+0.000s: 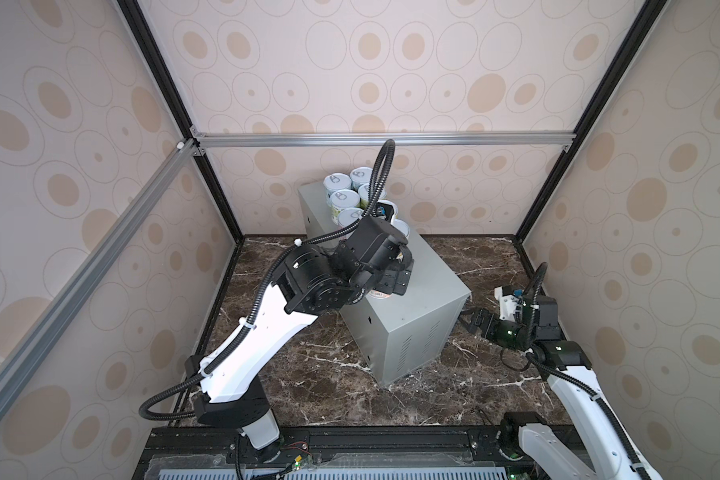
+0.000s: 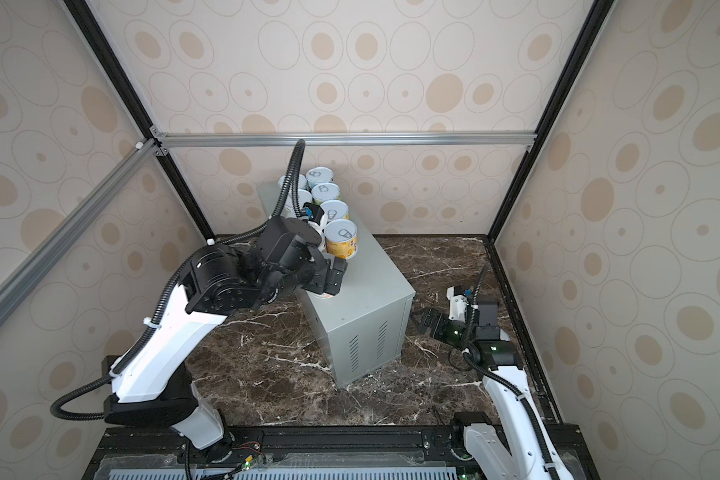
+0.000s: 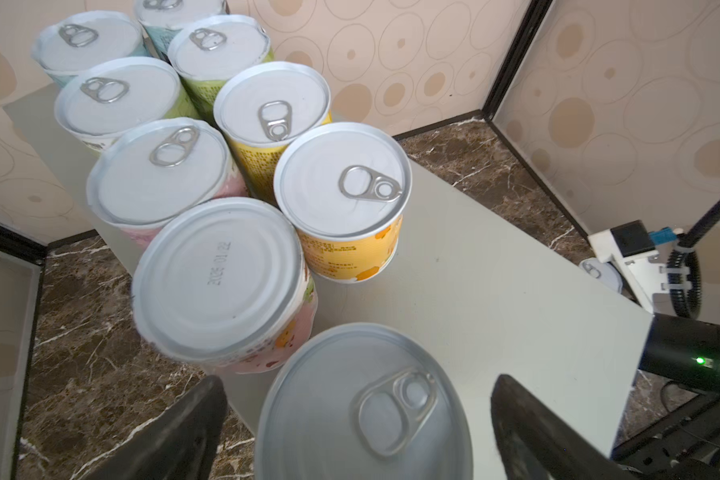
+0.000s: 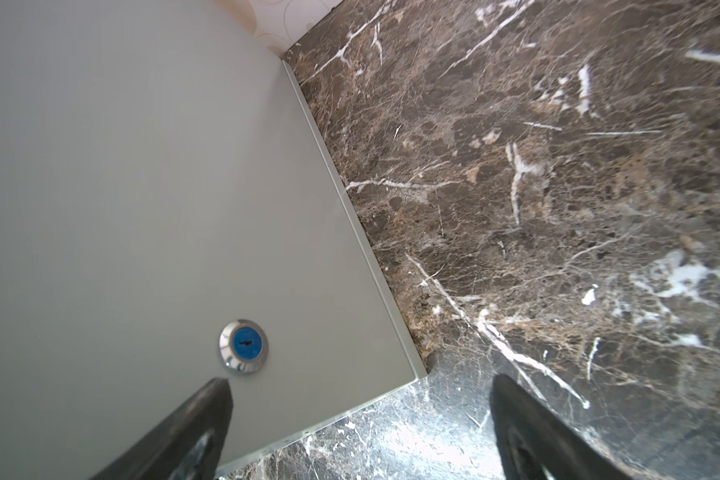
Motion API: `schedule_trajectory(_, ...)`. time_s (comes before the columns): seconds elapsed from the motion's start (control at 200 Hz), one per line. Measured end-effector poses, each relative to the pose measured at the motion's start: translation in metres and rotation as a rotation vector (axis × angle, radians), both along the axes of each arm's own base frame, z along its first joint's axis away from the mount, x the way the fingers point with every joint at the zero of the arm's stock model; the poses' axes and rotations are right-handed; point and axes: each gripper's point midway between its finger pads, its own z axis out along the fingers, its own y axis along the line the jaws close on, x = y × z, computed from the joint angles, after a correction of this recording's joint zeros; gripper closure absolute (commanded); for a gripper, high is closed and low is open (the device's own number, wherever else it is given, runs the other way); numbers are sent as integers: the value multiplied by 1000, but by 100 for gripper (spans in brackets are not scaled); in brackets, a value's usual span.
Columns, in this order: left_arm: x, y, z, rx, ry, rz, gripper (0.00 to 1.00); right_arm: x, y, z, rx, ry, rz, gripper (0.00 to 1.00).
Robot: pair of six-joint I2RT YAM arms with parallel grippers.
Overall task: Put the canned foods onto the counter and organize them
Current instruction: 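Lower the orange-labelled can onto the box top front and open the left gripper, then withdraw the left gripper from the box top back toward the robot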
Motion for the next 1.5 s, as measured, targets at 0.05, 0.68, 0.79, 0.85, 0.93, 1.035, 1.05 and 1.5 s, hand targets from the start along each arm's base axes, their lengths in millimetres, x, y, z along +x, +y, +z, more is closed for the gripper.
schedule_trajectory(0.05,-6,9,5,-28,-10,0,6,-1,-1,2,-3,-6,-9,1)
schedule_trajectory(0.68,-14,119,-3,-103,-135,272,48,-10,-12,44,-22,-101,-78,1)
schedule_trajectory(0.79,1,131,-9,-81,-141,335,48,-11,-13,42,-25,-90,-82,1)
schedule_trajectory(0.85,10,137,-14,-69,-142,362,48,-11,-13,41,-28,-86,-86,1)
schedule_trajectory(0.93,22,144,-19,-55,-143,395,48,-12,-14,39,-31,-80,-88,1)
schedule_trajectory(1.035,41,148,-26,-49,-140,422,48,-12,-14,38,-33,-76,-90,1)
schedule_trajectory(1.05,44,148,-28,-48,-139,424,48,-12,-14,38,-33,-76,-90,1)
schedule_trajectory(1.5,89,123,-57,39,-159,378,48,-4,-14,28,-43,-46,-82,1)
